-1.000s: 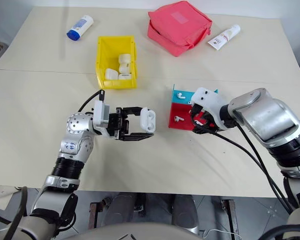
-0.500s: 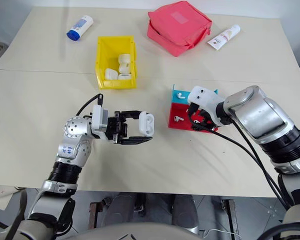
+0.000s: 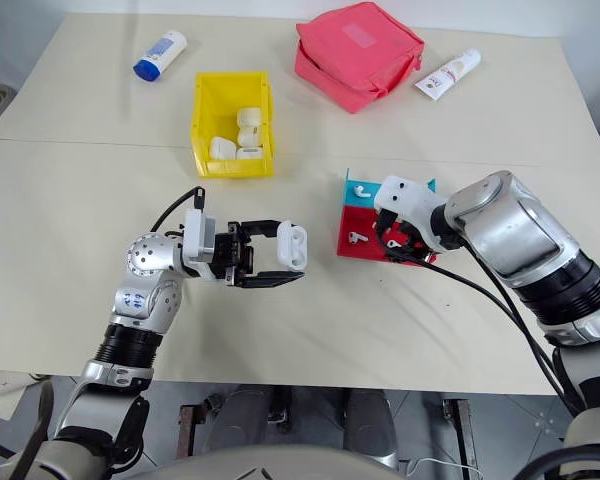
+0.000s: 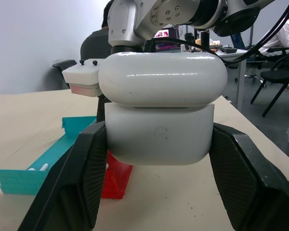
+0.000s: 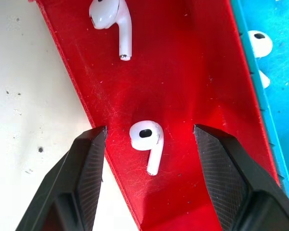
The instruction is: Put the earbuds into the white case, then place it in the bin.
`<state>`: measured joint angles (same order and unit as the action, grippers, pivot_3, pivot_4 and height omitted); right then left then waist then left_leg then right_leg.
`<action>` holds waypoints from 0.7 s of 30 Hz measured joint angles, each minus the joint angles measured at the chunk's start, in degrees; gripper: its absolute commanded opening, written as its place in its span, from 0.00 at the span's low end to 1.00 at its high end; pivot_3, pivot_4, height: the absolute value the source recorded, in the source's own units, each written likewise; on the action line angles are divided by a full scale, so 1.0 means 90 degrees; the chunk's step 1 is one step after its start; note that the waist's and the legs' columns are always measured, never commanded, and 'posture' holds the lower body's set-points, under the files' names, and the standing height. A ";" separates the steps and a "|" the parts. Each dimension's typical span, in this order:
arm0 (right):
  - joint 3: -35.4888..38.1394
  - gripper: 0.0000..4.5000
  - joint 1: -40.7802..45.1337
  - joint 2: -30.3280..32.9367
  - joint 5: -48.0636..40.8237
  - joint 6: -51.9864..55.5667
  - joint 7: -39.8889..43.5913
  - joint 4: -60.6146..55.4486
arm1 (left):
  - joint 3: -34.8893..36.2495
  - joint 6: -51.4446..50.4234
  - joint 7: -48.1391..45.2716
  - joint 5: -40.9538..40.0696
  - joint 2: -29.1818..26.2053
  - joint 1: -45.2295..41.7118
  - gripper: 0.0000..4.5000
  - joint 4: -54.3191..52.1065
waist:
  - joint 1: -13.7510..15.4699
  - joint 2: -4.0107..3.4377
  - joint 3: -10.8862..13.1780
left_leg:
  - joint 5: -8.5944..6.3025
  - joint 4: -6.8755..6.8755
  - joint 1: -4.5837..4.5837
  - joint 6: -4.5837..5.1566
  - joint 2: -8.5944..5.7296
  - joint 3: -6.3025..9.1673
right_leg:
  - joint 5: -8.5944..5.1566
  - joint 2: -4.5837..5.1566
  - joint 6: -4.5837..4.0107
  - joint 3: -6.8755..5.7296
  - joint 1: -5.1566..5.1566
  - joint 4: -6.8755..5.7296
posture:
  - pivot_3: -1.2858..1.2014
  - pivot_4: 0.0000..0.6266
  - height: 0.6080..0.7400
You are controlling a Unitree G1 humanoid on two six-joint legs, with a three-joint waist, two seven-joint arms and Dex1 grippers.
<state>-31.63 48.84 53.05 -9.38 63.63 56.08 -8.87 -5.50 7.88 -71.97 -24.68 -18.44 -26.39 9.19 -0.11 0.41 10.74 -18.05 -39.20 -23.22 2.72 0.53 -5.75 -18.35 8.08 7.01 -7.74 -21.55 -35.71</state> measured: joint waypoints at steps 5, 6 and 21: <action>-0.0009 0.39 0.0000 -0.0058 0.0108 -0.0028 0.0066 0.0012 | 0.0000 0.0001 0.0013 0.0000 0.0000 -0.0001 0.62 0.0000 | -0.0001 0.0000 0.0000 | 0.0000 0.0000 0.0000 0.0000 0.0000 0.0000 | 0.0000 -0.0001 0.0000 0.0000 0.0000 0.0000 | 0.52 0.24 1.00; -0.0020 0.32 0.0000 -0.0076 0.0125 -0.0048 0.0082 0.0014 | 0.0000 0.0002 0.0013 0.0001 0.0000 -0.0001 0.62 0.0001 | -0.0001 0.0000 0.0000 | 0.0000 0.0000 0.0000 0.0000 0.0000 0.0000 | 0.0000 -0.0001 0.0000 0.0000 0.0000 0.0000 | 0.52 0.24 1.00; 0.0155 0.10 -0.0094 -0.0135 0.0170 -0.0231 0.0249 0.0003 | 0.0002 0.0013 0.0077 0.0004 -0.0014 -0.0006 0.62 0.0015 | 0.0007 0.0000 0.0000 | 0.0000 0.0000 0.0000 0.0000 0.0000 0.0000 | 0.0000 -0.0001 0.0000 0.0000 0.0000 -0.0001 | 0.52 0.24 1.00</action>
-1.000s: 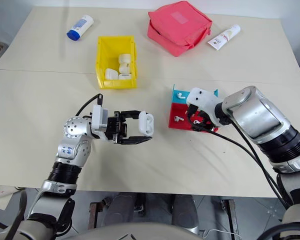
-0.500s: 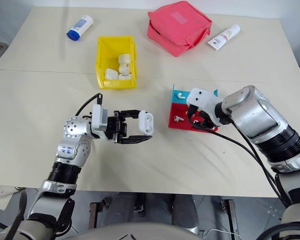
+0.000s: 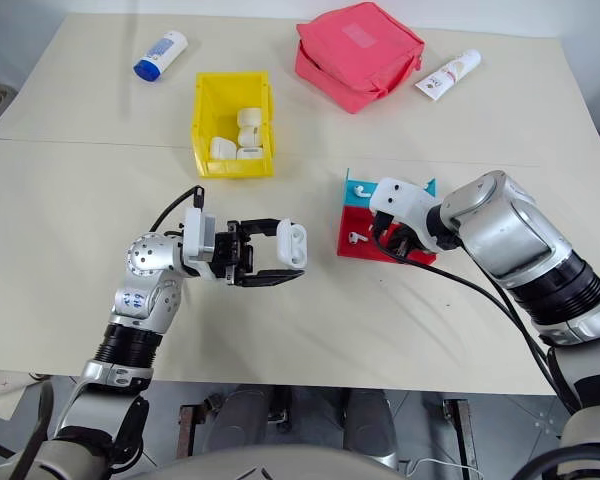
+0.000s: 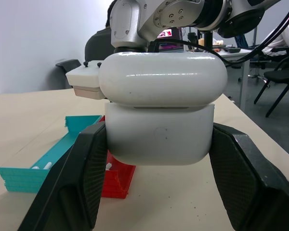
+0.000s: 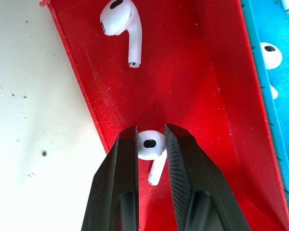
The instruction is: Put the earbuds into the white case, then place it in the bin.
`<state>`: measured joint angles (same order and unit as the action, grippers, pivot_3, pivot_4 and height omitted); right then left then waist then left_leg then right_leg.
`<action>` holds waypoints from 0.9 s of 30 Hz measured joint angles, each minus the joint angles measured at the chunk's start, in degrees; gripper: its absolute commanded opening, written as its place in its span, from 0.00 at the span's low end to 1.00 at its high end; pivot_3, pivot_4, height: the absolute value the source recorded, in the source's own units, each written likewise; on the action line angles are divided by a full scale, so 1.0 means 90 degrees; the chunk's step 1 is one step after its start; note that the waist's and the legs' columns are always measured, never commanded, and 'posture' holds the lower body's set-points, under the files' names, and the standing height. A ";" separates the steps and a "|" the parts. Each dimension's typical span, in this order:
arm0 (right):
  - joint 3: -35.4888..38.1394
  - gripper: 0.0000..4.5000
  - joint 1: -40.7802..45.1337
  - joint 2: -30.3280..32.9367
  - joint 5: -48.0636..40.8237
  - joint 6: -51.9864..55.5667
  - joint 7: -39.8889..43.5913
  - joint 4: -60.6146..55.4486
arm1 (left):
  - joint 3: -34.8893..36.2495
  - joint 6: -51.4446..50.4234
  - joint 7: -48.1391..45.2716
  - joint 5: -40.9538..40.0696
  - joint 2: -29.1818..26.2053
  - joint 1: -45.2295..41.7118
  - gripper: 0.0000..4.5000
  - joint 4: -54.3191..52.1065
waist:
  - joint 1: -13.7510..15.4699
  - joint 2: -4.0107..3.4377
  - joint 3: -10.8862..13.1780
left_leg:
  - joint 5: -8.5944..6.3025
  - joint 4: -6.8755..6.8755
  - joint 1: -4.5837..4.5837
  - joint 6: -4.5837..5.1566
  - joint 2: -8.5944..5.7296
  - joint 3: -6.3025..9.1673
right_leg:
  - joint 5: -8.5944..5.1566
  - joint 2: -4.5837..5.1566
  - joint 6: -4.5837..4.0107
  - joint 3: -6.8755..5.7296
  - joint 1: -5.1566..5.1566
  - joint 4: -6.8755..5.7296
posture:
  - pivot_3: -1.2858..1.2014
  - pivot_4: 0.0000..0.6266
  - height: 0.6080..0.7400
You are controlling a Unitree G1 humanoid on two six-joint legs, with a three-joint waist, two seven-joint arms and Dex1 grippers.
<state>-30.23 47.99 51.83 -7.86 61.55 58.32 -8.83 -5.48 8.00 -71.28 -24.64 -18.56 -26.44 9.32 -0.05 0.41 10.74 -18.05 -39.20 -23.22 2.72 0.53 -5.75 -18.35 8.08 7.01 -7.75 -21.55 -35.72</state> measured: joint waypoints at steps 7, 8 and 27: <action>0.2477 0.10 -0.0922 -0.0159 -0.1474 -0.1104 0.0588 -0.0630 | 0.0019 0.0015 0.0003 -0.0002 0.0014 -0.0013 0.62 0.0076 | 0.0044 0.0001 0.0000 | 0.0000 0.0001 0.0000 0.0000 -0.0002 0.0008 | 0.0002 -0.0006 0.0004 -0.0002 0.0008 0.0005 | 0.52 0.24 1.00; 0.2815 0.10 -0.1129 -0.0185 -0.1721 -0.1256 0.0684 -0.0781 | 0.0021 0.0006 0.0003 -0.0006 0.0029 -0.0016 0.62 0.0079 | 0.0049 0.0000 0.0000 | 0.0000 0.0001 0.0000 0.0001 -0.0003 0.0009 | 0.0003 -0.0005 0.0005 -0.0001 0.0009 0.0006 | 0.52 0.24 1.00; 0.3617 0.10 -0.2414 -0.2520 -0.3954 -0.2598 0.0238 -0.1838 | 0.0054 -0.0417 -0.0180 -0.0341 0.0379 -0.0354 0.62 0.0007 | 0.0015 0.0000 0.0000 | 0.0014 0.0001 0.0005 -0.0008 0.0004 0.0012 | 0.0005 -0.0021 0.0008 0.0008 0.0010 -0.0001 | 0.52 0.24 1.00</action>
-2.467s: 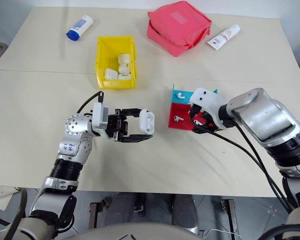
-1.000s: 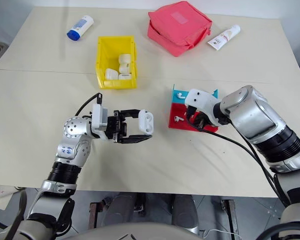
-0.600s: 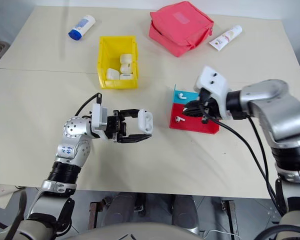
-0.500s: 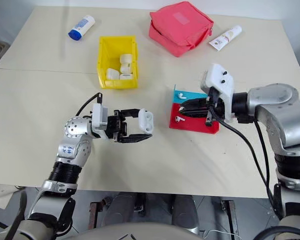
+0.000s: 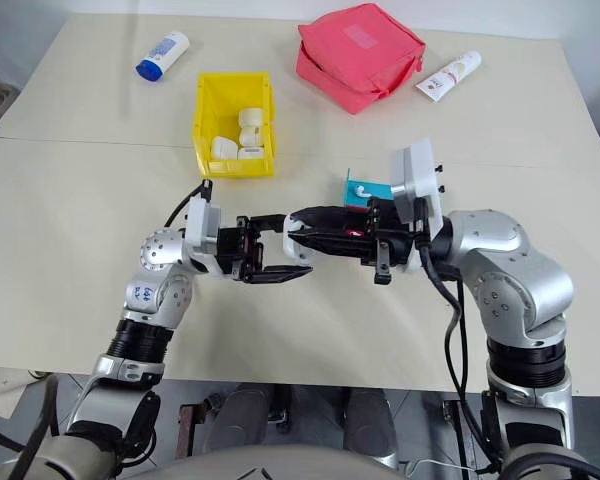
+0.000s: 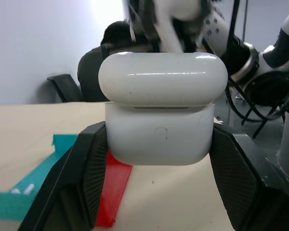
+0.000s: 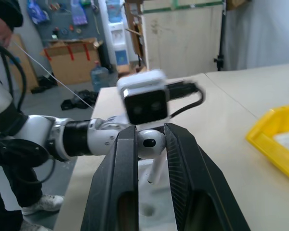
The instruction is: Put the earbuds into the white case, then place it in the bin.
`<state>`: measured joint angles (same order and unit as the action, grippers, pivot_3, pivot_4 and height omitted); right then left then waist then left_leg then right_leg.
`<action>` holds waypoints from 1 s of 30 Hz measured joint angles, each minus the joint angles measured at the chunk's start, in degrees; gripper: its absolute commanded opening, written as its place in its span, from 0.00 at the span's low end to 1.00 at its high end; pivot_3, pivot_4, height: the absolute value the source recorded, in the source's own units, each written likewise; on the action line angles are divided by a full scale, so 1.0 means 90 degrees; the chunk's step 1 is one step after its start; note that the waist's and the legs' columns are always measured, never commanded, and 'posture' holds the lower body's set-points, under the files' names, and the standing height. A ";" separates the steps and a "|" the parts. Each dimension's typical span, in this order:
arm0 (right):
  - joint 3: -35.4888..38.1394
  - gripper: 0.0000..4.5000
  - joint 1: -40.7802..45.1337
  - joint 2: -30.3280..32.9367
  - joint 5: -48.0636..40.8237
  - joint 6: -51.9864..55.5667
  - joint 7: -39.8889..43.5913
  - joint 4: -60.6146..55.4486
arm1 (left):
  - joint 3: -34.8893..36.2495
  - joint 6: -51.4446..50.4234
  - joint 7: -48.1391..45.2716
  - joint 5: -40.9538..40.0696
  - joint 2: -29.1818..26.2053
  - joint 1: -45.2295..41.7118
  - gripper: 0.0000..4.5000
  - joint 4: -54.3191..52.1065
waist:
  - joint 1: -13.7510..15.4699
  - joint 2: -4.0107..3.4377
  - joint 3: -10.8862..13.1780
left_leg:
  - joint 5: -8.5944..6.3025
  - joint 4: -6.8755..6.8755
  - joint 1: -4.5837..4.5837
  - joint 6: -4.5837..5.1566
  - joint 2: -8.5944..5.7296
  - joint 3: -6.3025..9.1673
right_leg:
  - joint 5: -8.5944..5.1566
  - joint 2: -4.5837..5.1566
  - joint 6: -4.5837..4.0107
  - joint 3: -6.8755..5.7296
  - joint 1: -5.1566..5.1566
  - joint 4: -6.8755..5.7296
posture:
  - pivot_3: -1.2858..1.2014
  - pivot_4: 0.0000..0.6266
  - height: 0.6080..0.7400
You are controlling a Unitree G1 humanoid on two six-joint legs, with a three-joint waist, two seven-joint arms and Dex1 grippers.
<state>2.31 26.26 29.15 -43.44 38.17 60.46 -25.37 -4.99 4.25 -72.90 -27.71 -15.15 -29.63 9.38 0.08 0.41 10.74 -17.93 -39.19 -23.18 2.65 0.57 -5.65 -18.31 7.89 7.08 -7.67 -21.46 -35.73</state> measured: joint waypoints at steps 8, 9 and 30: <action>-0.0263 0.10 -0.0111 -0.0216 0.0230 -0.0724 0.0020 0.0412 | 0.0136 -0.0190 0.0024 -0.0022 -0.0052 0.0081 0.62 -0.0202 | -0.0021 0.0000 0.0000 | 0.0001 0.0000 0.0001 -0.0001 0.0006 -0.0003 | 0.0000 -0.0009 0.0000 0.0003 -0.0003 -0.0001 | 0.52 0.24 1.00; -0.0275 0.10 -0.0113 -0.0218 0.0246 -0.0795 0.0023 0.0454 | 0.0146 -0.0202 0.0017 -0.0028 -0.0065 0.0107 0.62 -0.0256 | -0.0017 0.0000 0.0000 | 0.0001 0.0000 0.0001 -0.0001 0.0006 -0.0002 | 0.0000 -0.0008 0.0000 0.0003 -0.0003 -0.0001 | 0.52 0.24 1.00; -0.0682 0.10 0.0057 -0.0407 0.0341 -0.1549 0.0265 0.1096 | 0.0191 -0.0368 0.0002 -0.0024 -0.0109 0.0364 0.62 -0.0458 | -0.0013 0.0000 0.0000 | 0.0001 0.0000 0.0001 -0.0001 0.0005 -0.0002 | 0.0000 -0.0008 0.0000 0.0004 -0.0002 -0.0001 | 0.52 0.24 1.00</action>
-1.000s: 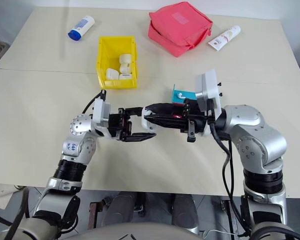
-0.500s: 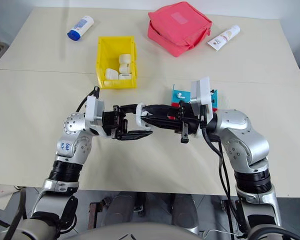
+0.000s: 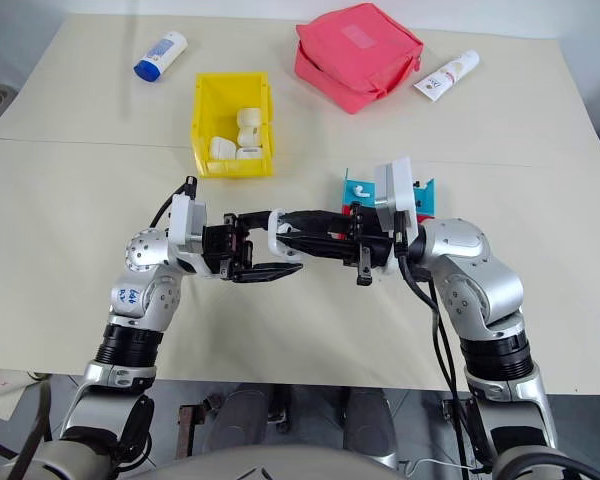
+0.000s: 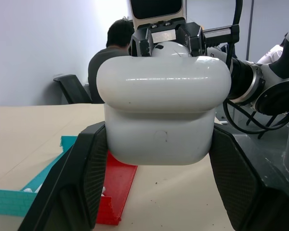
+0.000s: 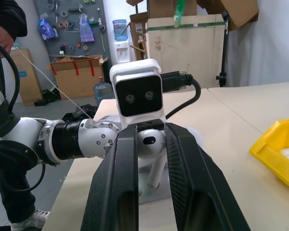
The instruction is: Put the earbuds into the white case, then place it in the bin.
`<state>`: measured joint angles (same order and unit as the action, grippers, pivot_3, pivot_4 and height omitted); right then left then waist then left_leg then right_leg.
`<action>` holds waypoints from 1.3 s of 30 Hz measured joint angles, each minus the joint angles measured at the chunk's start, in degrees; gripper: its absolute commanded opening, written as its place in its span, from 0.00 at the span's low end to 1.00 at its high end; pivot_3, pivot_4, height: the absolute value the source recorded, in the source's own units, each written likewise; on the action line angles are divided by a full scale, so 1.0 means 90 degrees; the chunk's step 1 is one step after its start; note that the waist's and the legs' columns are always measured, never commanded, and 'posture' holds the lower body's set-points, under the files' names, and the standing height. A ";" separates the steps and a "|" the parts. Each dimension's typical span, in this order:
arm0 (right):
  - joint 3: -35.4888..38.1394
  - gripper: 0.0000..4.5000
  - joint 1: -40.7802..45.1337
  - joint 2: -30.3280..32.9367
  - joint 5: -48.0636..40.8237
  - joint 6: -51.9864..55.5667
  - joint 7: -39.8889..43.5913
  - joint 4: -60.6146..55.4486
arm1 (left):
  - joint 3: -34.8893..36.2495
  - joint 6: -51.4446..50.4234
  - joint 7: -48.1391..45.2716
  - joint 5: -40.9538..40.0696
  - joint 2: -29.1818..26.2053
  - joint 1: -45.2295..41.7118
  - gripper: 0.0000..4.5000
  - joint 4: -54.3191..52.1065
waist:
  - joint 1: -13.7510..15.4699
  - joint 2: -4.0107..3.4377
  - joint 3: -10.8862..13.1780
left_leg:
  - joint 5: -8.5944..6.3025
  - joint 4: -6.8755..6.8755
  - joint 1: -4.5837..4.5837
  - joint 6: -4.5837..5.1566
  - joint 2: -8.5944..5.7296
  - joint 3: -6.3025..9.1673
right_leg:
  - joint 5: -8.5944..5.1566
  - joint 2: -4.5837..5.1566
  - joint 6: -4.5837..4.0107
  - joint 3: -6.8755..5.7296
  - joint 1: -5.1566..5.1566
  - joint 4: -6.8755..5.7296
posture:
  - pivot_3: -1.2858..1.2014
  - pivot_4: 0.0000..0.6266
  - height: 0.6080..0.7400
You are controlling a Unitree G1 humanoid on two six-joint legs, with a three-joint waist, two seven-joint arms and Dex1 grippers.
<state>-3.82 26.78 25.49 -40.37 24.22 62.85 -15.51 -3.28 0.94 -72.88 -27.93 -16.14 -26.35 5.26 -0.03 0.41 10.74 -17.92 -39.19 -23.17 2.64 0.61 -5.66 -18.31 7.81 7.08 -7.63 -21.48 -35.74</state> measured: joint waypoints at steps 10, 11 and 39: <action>-0.0010 0.10 0.0118 -0.0066 0.0270 -0.0049 -0.0285 0.0381 | -0.0316 0.0083 -0.0360 -0.0002 0.0075 0.0085 0.62 -0.0231 | 0.0000 0.0000 0.0000 | 0.0000 0.0000 0.0000 0.0000 -0.0001 -0.0001 | 0.0000 0.0000 0.0000 0.0001 0.0000 0.0000 | 0.52 0.24 1.00; -0.0025 0.10 0.0099 -0.0062 0.0292 -0.0044 -0.0298 0.0410 | -0.0324 0.0091 -0.0379 0.0007 0.0069 0.0078 0.62 -0.0259 | -0.0002 0.0000 0.0000 | 0.0000 0.0000 0.0000 0.0000 0.0001 0.0000 | 0.0000 -0.0001 0.0000 0.0000 0.0000 0.0000 | 0.52 0.24 1.00; 0.0131 0.10 0.0461 -0.0071 -0.0015 0.0330 -0.0770 -0.0158 | 0.0116 0.0340 -0.0358 0.0004 -0.0028 -0.0048 0.62 0.0784 | 0.0002 -0.0001 0.0000 | 0.0000 0.0000 -0.0001 0.0000 0.0000 0.0000 | 0.0000 0.0000 0.0000 0.0000 -0.0002 -0.0001 | 0.52 0.24 1.00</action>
<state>-2.65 30.92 24.85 -40.51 27.19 55.92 -16.92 -2.24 4.00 -76.10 -27.89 -16.39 -26.79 12.32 -0.02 0.40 10.74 -17.92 -39.19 -23.18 2.64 0.61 -5.66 -18.31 7.81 7.08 -7.63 -21.49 -35.75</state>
